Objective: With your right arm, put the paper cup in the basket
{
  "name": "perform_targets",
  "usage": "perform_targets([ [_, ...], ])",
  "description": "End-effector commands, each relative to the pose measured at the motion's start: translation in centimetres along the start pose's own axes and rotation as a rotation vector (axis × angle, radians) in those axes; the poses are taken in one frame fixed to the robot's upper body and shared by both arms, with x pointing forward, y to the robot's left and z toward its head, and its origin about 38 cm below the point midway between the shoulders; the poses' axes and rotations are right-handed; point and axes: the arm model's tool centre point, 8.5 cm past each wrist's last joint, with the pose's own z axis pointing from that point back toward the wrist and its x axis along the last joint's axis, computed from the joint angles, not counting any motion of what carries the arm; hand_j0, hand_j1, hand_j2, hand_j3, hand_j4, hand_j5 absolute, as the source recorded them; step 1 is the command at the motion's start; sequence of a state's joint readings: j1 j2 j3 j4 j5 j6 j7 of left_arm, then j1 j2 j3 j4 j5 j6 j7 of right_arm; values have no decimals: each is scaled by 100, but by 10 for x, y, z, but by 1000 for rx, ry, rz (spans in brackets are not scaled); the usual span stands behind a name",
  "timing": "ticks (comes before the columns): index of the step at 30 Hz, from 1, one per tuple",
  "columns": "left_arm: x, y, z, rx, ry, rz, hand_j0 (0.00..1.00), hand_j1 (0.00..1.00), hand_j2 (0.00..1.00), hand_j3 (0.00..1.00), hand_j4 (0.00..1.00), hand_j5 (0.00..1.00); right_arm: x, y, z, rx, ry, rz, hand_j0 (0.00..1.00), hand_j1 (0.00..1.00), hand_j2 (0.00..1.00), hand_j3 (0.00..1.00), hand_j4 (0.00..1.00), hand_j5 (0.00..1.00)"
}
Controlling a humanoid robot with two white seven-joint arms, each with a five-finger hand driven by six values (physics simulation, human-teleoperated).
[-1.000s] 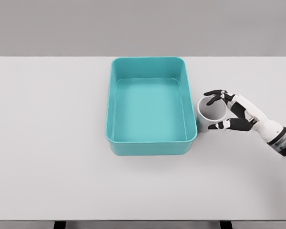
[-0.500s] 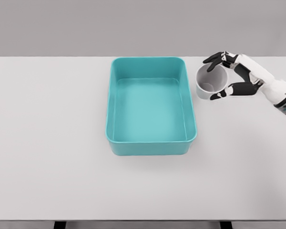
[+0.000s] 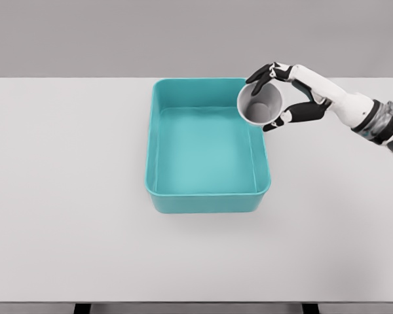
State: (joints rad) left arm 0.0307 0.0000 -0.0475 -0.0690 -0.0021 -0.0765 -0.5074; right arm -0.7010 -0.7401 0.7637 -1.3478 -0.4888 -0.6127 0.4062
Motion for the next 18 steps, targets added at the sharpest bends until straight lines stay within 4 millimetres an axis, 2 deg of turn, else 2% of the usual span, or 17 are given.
perform_targets([
  [1,0,0,0,0,0,0,100,100,100,100,100,100,-1,12,-11,27,-12,-5,48,48,48,48,48,48],
  [4,0,0,0,0,0,0,100,100,100,100,100,100,-1,21,-24,101,2,101,51,51,51,51,51,51],
  [5,0,0,0,0,0,0,100,100,100,100,100,100,-1,22,-26,127,13,148,59,59,59,59,59,59],
  [6,0,0,0,0,0,0,100,100,100,100,100,100,-1,24,-33,129,12,191,74,74,74,74,74,74],
  [7,0,0,0,0,0,0,100,100,100,100,100,100,-2,25,-35,118,16,208,77,77,77,77,77,77],
  [9,0,0,0,0,0,0,100,100,100,100,100,100,0,20,-41,116,31,315,100,100,100,100,100,100],
  [12,0,0,0,0,0,0,100,100,100,100,100,100,4,13,-45,125,26,349,100,100,100,100,100,100],
  [17,0,0,0,0,0,0,100,100,100,100,100,100,14,-16,-54,117,31,412,100,100,100,100,100,100],
  [18,0,0,0,0,0,0,100,100,100,100,100,100,14,-17,-54,117,31,414,100,100,100,100,100,100],
])
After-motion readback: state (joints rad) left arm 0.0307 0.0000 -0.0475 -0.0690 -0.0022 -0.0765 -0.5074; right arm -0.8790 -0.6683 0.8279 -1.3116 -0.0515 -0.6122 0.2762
